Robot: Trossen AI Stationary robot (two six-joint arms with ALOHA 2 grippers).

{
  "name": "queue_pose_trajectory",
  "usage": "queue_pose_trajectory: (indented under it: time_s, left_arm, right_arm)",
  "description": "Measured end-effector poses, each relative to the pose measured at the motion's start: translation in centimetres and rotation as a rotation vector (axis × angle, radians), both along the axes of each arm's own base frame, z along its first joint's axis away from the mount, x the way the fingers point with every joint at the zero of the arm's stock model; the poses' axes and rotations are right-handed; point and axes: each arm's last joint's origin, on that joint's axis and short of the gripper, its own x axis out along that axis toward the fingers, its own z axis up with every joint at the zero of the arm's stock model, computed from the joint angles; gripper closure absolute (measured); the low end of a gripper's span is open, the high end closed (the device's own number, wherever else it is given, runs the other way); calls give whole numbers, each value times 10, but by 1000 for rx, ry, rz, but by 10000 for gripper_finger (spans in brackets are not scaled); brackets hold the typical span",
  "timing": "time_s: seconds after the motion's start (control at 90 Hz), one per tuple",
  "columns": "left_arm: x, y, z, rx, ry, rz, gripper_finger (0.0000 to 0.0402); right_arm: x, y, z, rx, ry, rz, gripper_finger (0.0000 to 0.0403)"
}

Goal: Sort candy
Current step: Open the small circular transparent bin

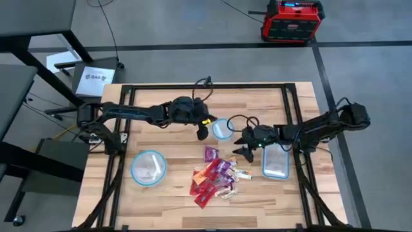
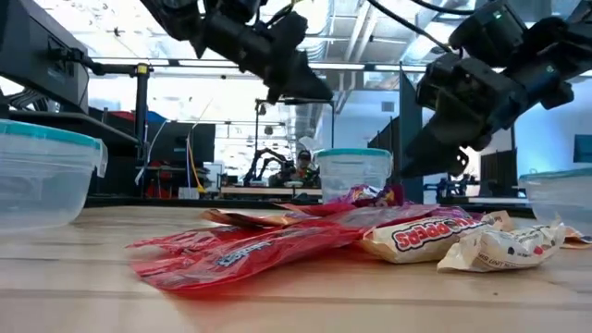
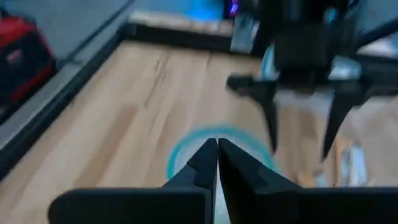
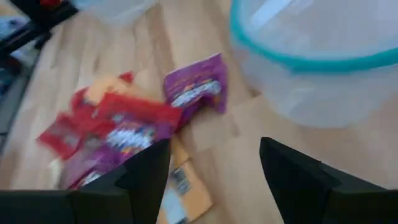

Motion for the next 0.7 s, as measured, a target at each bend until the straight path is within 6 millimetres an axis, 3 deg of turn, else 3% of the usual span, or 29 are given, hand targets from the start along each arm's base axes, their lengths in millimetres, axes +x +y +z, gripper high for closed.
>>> queue_pose_trajectory:
  time_s: [0.233,0.378,0.7]
  left_arm:
    - [33,10,-35,-49,-7,-99,402]
    - [50,15,-52,15,37,-122,402]
    - [45,32,-70,27,150,-192,402]
  right_arm:
    - [14,1,-21,-60,-5,9,168]
    - [23,-3,-32,-66,-46,-8,168]
    - [31,-23,-32,-32,-171,2,168]
